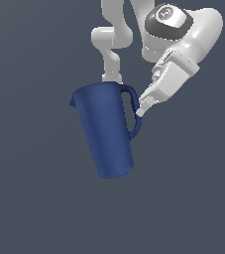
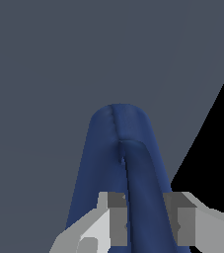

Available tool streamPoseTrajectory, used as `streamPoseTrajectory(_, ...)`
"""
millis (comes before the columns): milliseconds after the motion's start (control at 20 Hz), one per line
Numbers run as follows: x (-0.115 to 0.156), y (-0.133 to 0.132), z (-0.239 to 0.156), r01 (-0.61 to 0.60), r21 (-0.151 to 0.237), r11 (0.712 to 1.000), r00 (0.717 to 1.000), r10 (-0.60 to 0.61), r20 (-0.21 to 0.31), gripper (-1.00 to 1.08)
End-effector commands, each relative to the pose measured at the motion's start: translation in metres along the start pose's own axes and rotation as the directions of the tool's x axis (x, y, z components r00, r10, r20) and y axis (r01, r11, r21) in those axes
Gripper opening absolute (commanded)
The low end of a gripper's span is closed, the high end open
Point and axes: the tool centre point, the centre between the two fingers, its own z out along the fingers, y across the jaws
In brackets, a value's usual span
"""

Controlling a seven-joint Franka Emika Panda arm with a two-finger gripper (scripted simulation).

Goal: Pick up the object and move it to a goal position.

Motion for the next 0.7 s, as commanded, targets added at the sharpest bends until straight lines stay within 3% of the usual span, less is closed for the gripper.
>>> streamPoseTrajectory(0,-0.012,0.018,-0.009,-0.043,-0.057,0.997,0.999,0.041,-0.026,-1.00)
streamPoseTrajectory(300,-0.040,0.053,-0.029,-0.141,-0.176,0.974,0.988,0.126,-0.093,-1.00)
streamPoseTrajectory(650,-0.075,0.084,-0.053,-0.250,-0.292,0.923,0.963,0.206,-0.175,-1.00)
